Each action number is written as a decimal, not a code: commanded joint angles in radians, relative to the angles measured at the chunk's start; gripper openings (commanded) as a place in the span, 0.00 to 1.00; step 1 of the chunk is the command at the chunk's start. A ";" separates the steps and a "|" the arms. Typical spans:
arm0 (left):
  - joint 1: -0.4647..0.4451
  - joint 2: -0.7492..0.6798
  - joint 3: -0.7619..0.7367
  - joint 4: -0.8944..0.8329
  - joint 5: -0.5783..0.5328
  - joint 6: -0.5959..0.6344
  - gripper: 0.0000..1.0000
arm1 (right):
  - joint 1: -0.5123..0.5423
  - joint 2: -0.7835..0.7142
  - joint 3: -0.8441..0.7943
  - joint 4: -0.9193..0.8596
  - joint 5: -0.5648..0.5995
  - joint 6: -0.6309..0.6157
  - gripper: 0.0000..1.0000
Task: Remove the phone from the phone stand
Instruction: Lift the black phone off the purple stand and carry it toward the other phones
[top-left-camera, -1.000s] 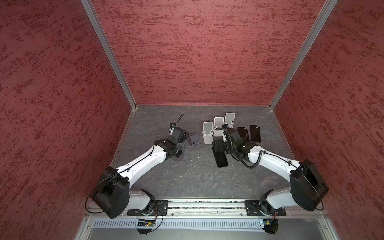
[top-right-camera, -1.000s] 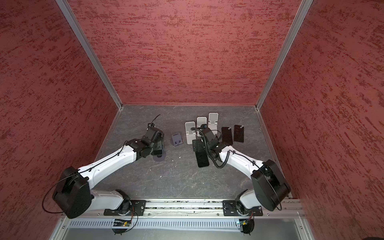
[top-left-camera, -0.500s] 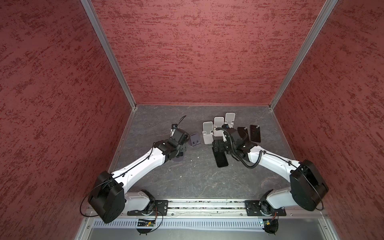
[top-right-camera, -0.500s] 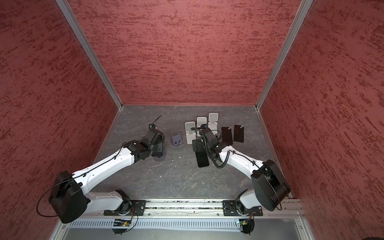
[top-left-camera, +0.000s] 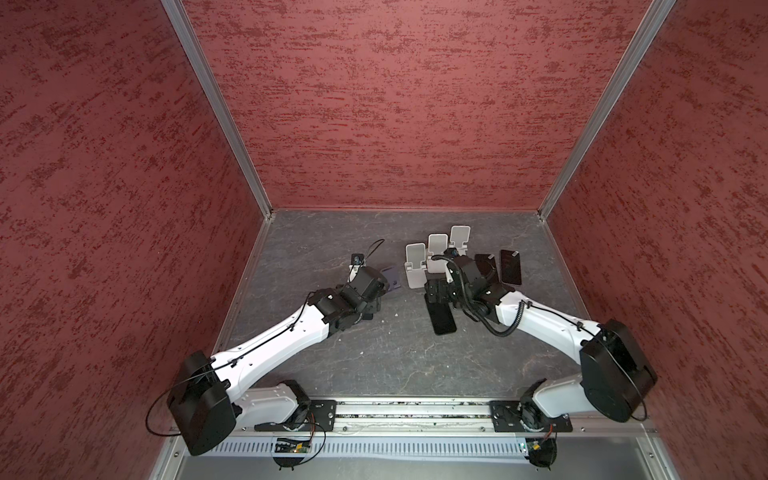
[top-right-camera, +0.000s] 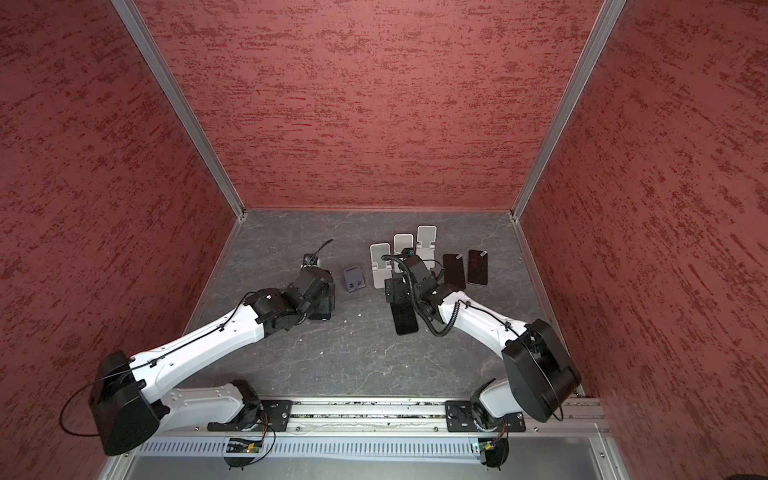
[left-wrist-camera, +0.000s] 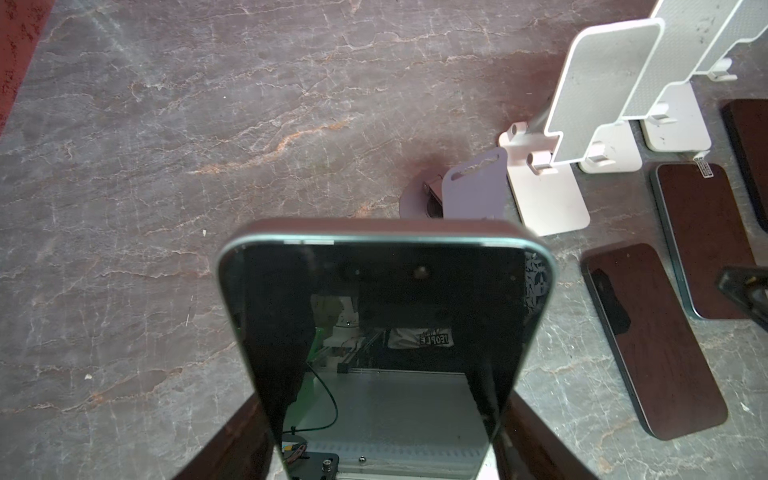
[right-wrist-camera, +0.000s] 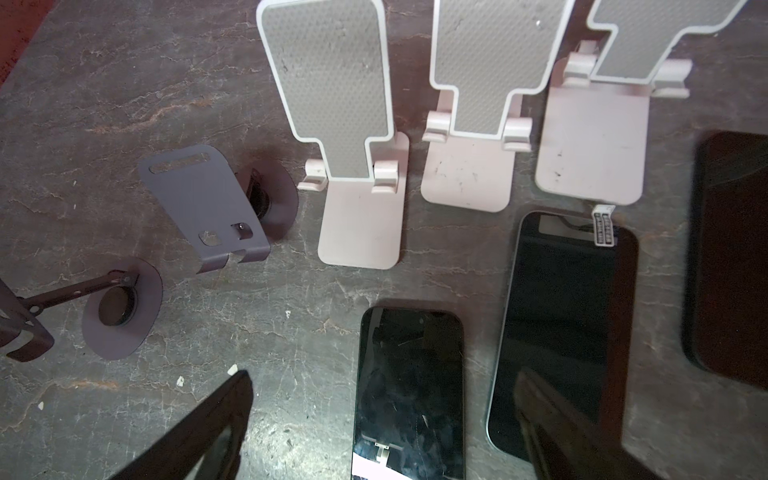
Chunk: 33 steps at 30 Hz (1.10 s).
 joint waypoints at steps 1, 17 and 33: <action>-0.022 -0.017 0.049 -0.022 -0.020 -0.043 0.64 | -0.010 -0.030 0.009 -0.005 0.021 0.011 0.99; -0.181 0.063 0.125 -0.102 -0.075 -0.170 0.65 | -0.025 -0.131 -0.025 0.027 0.052 0.014 0.99; -0.292 0.226 0.221 -0.167 -0.050 -0.338 0.65 | -0.058 -0.204 -0.071 0.031 0.130 0.000 0.99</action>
